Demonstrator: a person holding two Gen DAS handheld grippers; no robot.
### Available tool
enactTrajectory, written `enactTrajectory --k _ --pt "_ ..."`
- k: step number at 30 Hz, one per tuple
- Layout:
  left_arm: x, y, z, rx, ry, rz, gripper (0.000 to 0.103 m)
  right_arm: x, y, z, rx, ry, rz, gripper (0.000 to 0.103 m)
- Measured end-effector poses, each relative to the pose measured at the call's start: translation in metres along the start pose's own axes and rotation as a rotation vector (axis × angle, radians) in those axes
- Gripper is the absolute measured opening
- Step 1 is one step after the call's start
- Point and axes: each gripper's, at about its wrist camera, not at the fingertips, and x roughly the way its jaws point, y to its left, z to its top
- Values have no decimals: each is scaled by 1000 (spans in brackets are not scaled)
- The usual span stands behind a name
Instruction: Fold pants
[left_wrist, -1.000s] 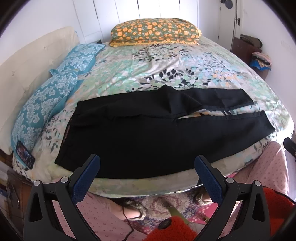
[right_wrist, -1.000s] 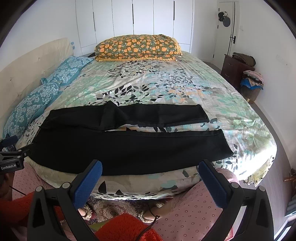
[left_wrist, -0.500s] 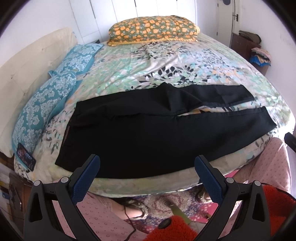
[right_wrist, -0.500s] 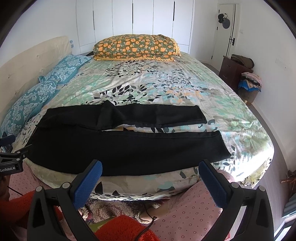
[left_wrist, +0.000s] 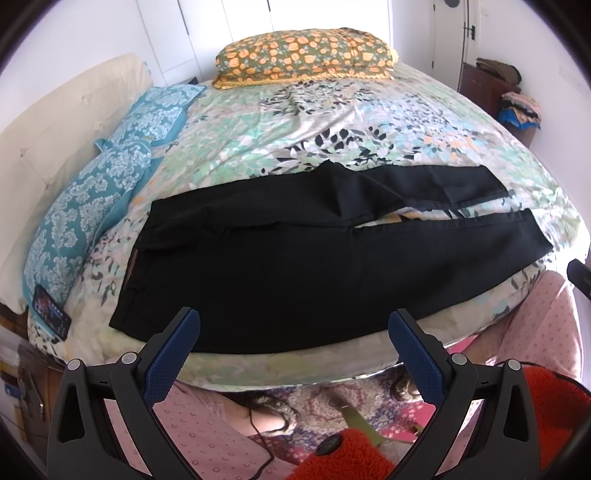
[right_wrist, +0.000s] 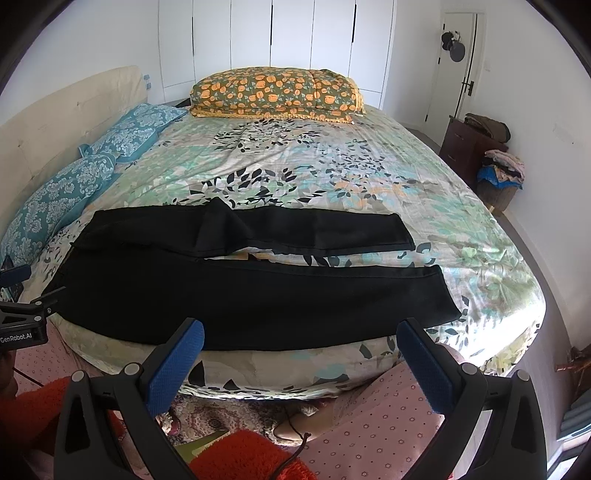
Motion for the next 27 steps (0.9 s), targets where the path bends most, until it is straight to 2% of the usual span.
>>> enactTrajectory --k 8,27 --pt "6 8 -1 -31 24 -10 102 -1 0 4 -19 13 -100 103" --pt "9 3 -1 -32 36 2 102 9 2 0 -42 38 -133 103"
